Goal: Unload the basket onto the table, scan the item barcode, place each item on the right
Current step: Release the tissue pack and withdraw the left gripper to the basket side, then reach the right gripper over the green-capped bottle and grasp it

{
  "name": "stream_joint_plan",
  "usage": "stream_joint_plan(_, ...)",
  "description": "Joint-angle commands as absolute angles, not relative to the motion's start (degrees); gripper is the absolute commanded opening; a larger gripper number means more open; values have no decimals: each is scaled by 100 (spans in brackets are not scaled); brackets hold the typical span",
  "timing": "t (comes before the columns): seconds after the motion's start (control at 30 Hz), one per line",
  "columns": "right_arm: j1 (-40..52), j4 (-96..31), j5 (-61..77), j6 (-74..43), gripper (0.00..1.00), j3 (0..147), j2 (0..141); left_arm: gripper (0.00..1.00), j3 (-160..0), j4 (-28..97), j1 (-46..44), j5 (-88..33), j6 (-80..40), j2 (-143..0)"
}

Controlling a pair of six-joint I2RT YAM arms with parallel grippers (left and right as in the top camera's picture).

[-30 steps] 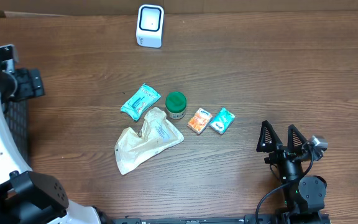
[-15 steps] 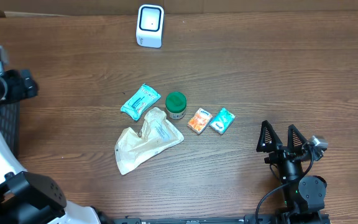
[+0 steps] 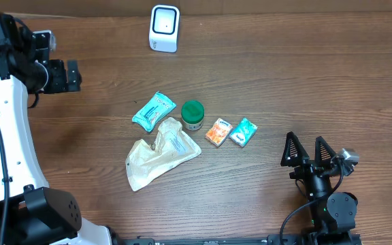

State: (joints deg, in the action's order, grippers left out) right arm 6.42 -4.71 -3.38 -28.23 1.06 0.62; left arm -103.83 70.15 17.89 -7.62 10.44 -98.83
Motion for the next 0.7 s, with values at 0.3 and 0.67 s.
stream_joint_plan(0.3, 624, -508, 773, -2648, 100, 167, 36, 100, -10350, 6834, 1809, -126, 937, -10003)
stream_joint_plan(0.67, 626, -2231, 1085, -1863, 100, 3280, 2443, 99, -10350, 6834, 1798, -126, 937, -10003)
